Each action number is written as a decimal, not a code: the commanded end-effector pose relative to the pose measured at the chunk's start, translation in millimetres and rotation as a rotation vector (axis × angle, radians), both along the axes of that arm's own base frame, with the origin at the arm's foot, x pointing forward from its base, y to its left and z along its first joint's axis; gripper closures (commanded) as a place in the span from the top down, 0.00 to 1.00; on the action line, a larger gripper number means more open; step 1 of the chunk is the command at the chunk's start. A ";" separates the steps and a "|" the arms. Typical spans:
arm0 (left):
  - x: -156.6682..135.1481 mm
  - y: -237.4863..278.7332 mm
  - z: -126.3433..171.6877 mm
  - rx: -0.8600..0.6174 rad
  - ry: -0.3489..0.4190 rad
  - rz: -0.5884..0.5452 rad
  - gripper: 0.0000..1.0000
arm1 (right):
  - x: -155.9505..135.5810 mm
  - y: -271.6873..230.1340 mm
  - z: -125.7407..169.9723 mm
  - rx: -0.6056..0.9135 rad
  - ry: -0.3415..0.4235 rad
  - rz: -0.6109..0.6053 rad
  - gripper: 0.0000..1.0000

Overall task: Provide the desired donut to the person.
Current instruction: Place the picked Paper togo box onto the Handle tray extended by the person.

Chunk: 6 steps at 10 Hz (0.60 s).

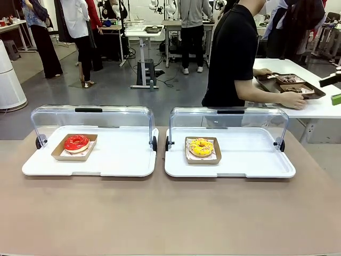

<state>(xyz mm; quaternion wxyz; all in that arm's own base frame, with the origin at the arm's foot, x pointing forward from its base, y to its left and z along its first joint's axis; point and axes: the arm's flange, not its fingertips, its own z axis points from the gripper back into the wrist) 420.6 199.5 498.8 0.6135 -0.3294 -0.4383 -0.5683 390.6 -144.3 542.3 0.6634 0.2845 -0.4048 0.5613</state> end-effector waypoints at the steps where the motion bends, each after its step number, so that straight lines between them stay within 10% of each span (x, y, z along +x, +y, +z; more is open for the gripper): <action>1: -1.6 0.1 1.6 -0.002 -0.005 0.001 1.00 | -14.7 -1.6 -11.0 -0.056 0.036 0.002 1.00; 6: -1.6 0.1 1.6 -0.002 -0.005 0.001 1.00 | -16.8 -11.2 -13.7 -0.069 0.048 -0.002 1.00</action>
